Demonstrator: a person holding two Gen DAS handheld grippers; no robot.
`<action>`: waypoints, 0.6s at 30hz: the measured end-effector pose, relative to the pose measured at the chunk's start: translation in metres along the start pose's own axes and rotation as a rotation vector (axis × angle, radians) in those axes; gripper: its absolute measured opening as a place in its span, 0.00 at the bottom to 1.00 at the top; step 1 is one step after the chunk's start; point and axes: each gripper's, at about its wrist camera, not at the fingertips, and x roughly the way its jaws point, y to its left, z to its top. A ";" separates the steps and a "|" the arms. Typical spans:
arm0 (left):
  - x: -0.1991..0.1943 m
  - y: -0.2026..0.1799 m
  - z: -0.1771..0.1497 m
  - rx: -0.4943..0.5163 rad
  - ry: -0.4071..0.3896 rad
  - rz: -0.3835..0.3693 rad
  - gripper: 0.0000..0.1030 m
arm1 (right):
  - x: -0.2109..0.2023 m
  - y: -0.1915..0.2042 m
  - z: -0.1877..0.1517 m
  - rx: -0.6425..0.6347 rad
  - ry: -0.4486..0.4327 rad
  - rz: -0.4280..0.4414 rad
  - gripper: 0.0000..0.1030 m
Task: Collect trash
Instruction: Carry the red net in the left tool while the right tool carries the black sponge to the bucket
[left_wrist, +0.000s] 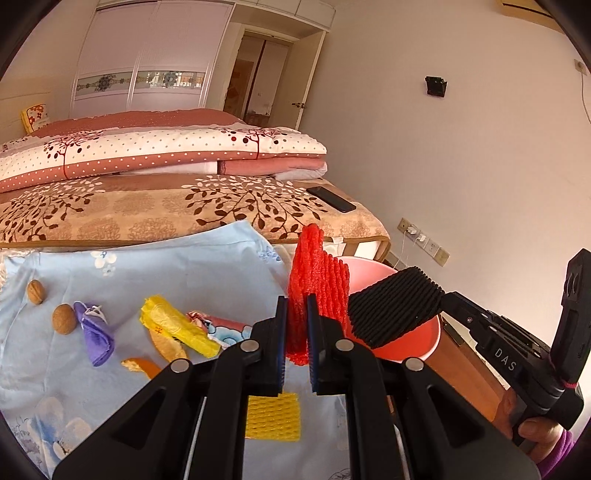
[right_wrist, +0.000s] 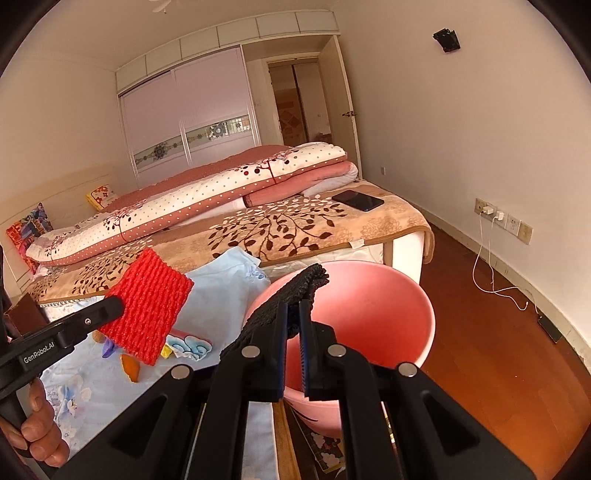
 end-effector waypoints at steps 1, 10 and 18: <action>0.004 -0.004 0.001 0.005 0.001 -0.003 0.09 | 0.000 -0.003 0.000 0.003 0.000 -0.006 0.05; 0.042 -0.027 0.001 0.023 0.037 -0.027 0.09 | 0.005 -0.028 -0.003 0.033 -0.003 -0.063 0.05; 0.068 -0.039 0.001 0.024 0.064 -0.041 0.09 | 0.016 -0.042 -0.004 0.033 0.002 -0.099 0.06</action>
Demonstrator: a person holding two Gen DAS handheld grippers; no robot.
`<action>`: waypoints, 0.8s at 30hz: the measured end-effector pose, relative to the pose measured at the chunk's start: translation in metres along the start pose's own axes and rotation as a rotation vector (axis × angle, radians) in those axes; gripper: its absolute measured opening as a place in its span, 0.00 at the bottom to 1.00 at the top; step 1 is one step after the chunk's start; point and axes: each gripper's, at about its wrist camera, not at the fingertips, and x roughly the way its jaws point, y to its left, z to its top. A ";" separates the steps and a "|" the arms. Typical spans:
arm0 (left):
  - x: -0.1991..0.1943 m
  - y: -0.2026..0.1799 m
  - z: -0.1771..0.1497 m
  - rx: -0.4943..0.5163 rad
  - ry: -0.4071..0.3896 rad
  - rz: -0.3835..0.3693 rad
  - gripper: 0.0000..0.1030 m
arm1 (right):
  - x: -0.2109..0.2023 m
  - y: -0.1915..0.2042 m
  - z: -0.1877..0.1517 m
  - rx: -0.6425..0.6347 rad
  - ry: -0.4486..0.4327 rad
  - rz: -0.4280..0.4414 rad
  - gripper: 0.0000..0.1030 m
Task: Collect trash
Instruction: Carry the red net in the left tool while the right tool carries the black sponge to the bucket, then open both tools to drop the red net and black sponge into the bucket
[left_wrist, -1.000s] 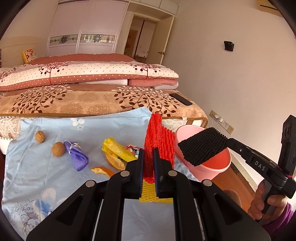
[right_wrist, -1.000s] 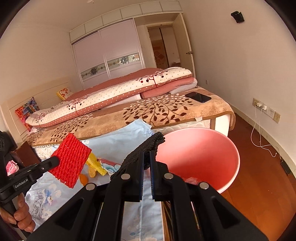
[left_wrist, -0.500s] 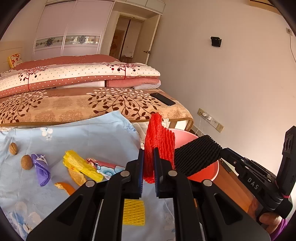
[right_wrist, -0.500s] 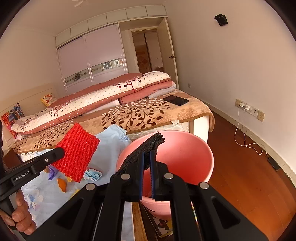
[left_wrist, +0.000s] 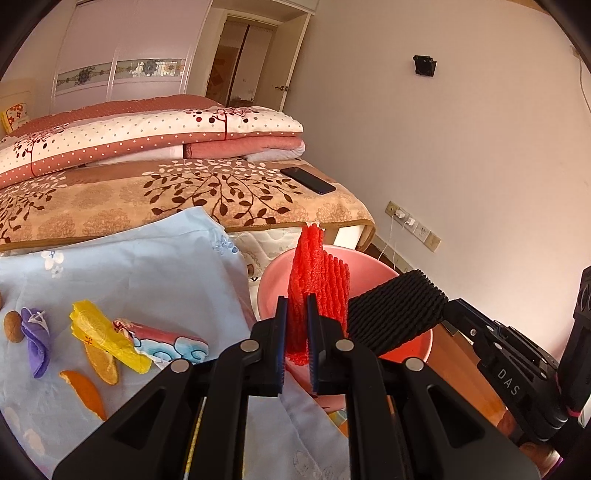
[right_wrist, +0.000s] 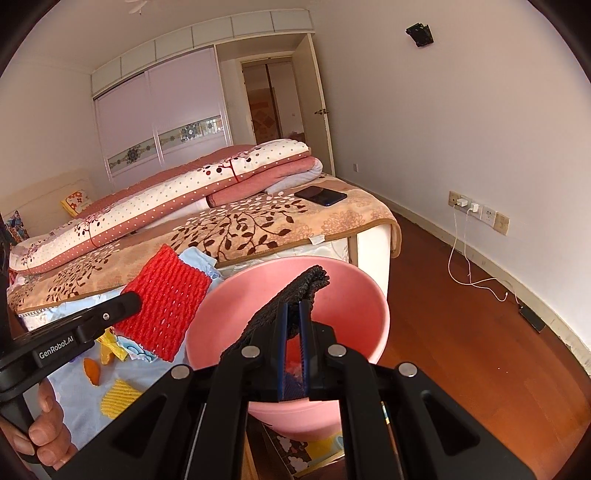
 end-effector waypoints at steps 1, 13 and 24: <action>0.004 -0.001 0.001 0.001 0.002 0.000 0.09 | 0.002 0.000 -0.001 -0.002 0.002 -0.004 0.06; 0.049 -0.017 -0.006 -0.013 0.070 -0.020 0.09 | 0.016 -0.012 -0.005 0.005 0.034 -0.038 0.06; 0.063 -0.019 -0.011 -0.013 0.116 -0.007 0.34 | 0.024 -0.016 -0.008 0.014 0.050 -0.032 0.06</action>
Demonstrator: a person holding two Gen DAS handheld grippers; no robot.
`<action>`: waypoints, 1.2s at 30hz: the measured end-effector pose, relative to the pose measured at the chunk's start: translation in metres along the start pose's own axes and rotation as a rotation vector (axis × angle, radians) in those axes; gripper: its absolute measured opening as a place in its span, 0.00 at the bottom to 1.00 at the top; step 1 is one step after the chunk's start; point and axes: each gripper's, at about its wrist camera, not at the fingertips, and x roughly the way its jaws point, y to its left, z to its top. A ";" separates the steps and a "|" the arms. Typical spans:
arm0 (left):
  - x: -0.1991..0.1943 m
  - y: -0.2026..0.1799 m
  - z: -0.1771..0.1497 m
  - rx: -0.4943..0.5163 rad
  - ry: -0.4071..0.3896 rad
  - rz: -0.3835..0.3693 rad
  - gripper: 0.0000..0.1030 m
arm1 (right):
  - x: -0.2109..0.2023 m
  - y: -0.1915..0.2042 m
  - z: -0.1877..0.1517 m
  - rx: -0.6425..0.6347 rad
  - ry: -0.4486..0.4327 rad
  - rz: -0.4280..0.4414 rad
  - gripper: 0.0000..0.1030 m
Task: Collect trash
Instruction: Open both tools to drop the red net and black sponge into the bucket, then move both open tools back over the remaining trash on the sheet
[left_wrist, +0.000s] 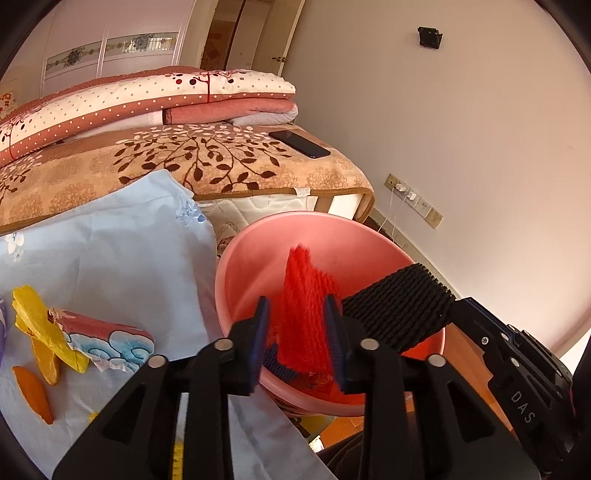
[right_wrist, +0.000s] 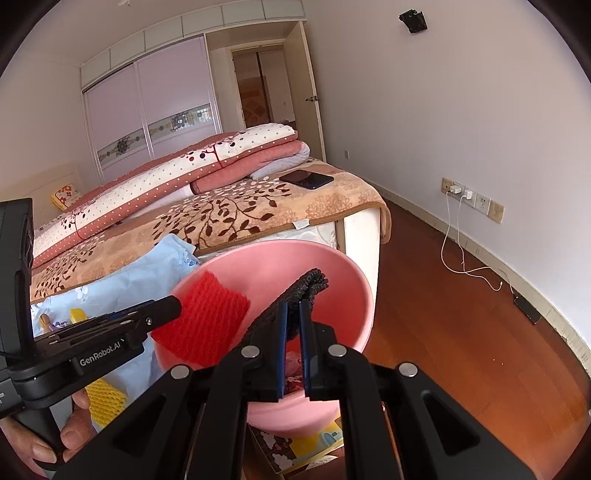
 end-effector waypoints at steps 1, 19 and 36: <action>0.000 0.001 0.000 -0.004 0.002 0.000 0.34 | 0.001 -0.001 0.000 0.002 0.001 0.001 0.06; -0.006 0.001 -0.002 -0.006 0.011 -0.021 0.44 | -0.001 -0.007 -0.003 0.033 -0.003 -0.006 0.34; -0.040 0.017 -0.006 -0.030 -0.028 0.017 0.44 | -0.013 0.012 -0.006 0.002 0.000 0.042 0.34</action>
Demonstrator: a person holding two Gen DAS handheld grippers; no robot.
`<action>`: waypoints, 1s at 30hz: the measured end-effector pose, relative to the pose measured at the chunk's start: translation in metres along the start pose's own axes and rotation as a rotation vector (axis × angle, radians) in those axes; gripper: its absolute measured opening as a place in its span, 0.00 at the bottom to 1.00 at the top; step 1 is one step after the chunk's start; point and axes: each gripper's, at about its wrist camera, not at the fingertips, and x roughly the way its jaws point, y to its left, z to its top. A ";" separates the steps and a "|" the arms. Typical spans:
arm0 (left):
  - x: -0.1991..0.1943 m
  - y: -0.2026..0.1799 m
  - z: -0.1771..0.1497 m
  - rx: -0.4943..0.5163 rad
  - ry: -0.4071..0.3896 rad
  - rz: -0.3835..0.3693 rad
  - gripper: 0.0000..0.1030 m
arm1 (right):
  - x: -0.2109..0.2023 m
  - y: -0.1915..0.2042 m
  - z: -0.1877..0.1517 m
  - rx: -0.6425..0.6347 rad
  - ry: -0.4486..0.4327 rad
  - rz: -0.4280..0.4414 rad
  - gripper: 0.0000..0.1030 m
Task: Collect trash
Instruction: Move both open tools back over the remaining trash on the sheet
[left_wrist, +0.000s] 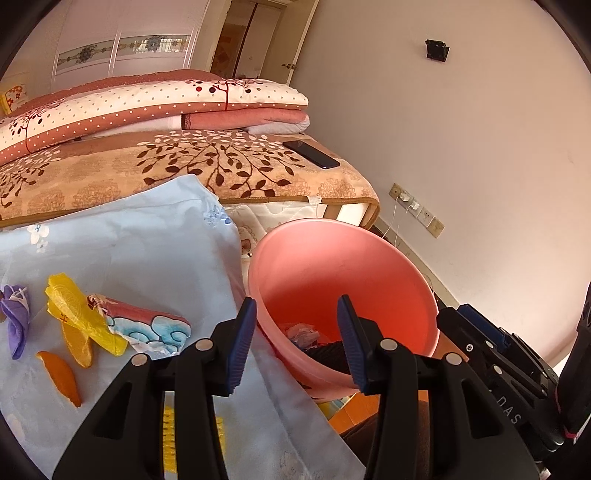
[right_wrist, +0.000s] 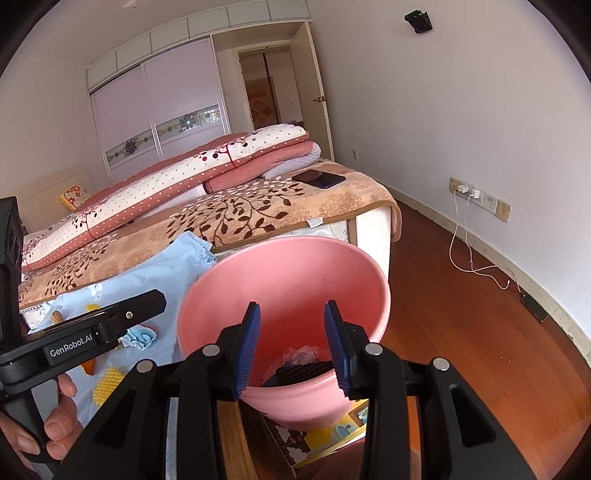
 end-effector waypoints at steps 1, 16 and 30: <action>-0.003 0.002 -0.001 0.000 0.000 0.005 0.44 | -0.001 0.001 0.000 0.002 0.003 0.008 0.34; -0.049 0.039 -0.024 -0.001 -0.016 0.100 0.44 | -0.013 0.052 -0.018 -0.091 0.049 0.109 0.37; -0.100 0.092 -0.053 -0.033 -0.048 0.232 0.44 | -0.011 0.114 -0.051 -0.213 0.154 0.235 0.39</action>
